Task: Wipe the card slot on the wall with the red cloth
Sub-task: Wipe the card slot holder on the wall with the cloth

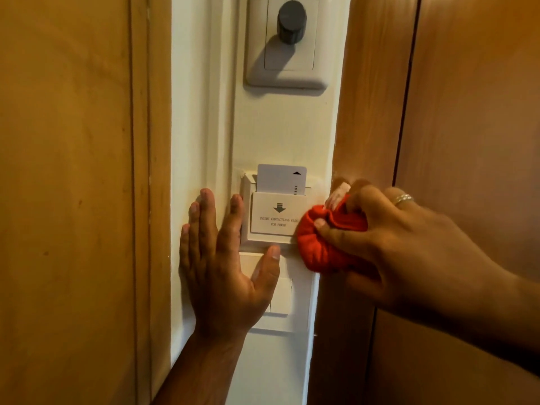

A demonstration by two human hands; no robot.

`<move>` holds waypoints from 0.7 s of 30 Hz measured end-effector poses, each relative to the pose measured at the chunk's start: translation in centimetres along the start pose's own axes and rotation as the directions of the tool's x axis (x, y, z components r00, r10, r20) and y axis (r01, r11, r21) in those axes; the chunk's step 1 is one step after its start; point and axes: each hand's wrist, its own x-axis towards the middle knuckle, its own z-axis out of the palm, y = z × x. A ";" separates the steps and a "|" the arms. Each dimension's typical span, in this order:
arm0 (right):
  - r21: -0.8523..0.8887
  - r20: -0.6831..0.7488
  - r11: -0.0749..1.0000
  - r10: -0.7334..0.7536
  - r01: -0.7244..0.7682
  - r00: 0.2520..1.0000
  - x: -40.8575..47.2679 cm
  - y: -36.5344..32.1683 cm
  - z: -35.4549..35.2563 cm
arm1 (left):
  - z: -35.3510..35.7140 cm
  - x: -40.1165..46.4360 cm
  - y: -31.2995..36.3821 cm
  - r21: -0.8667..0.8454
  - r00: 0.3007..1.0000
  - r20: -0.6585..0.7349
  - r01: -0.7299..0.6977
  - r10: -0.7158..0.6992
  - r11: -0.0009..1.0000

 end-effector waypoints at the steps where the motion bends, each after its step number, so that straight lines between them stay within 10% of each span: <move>1: 0.010 -0.012 1.000 0.027 -0.027 1.000 0.2 0.3 -0.2 | 0.0 0.0 0.0 -0.002 1.000 -0.003 -0.002 0.002 1.000; 11: -0.039 -0.055 0.999 -0.039 0.036 0.998 2.1 -0.8 -2.3 | -0.1 0.1 0.1 0.017 1.000 0.001 -0.003 0.003 1.000; 21: -0.115 0.199 0.971 -0.182 0.207 0.963 3.6 -2.0 -4.4 | -0.4 0.3 0.3 0.002 0.999 0.037 0.026 -0.026 1.000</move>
